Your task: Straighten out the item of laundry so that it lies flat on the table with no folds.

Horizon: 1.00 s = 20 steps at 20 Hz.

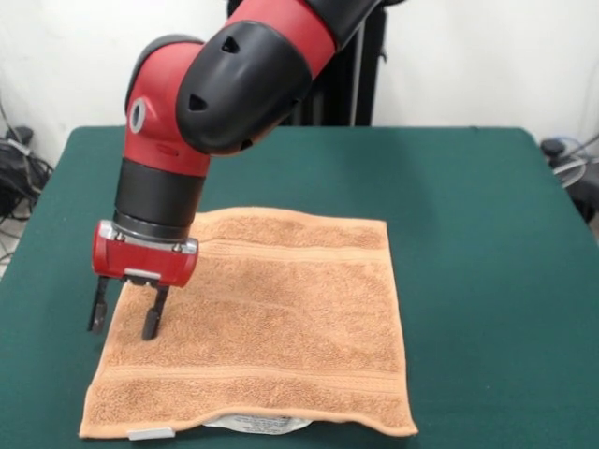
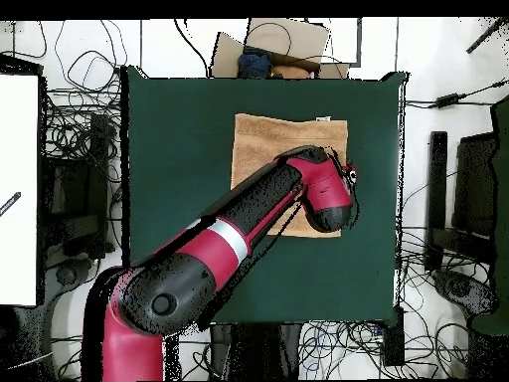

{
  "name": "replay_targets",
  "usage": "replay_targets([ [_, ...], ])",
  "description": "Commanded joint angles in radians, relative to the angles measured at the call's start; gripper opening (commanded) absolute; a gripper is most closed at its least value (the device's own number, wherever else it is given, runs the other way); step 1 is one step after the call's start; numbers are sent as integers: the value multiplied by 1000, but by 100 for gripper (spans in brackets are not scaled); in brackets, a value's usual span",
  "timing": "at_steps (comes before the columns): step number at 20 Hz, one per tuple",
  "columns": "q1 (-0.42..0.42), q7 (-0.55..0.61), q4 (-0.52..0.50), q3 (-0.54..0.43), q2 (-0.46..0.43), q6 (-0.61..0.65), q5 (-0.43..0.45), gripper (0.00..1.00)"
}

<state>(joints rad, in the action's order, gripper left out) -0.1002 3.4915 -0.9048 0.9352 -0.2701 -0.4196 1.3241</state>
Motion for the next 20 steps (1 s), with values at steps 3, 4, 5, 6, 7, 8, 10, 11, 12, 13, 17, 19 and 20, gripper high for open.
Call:
replay_targets([
  [3, -82, 177, 8, -42, -70, -55, 75, 100],
  [4, -92, 207, 3, -21, -72, -64, 93, 100],
  [5, -101, 230, -2, 0, -72, -75, 112, 100],
  [6, -110, 257, -5, 23, -74, -86, 130, 100],
  [7, -115, 275, -8, 43, -73, -95, 146, 100],
  [8, -119, 292, -9, 63, -74, -106, 161, 100],
  [10, -119, 323, 0, 99, -74, -135, 189, 100],
  [11, -115, 325, 1, 112, -68, -150, 199, 100],
  [12, -112, 327, 3, 126, -61, -165, 209, 100],
  [13, -108, 329, 4, 139, -55, -181, 219, 100],
  [17, -91, 327, 15, 176, -45, -209, 235, 100],
  [19, -87, 339, 25, 190, -49, -218, 238, 100],
  [20, -86, 352, 31, 197, -53, -224, 238, 100],
])
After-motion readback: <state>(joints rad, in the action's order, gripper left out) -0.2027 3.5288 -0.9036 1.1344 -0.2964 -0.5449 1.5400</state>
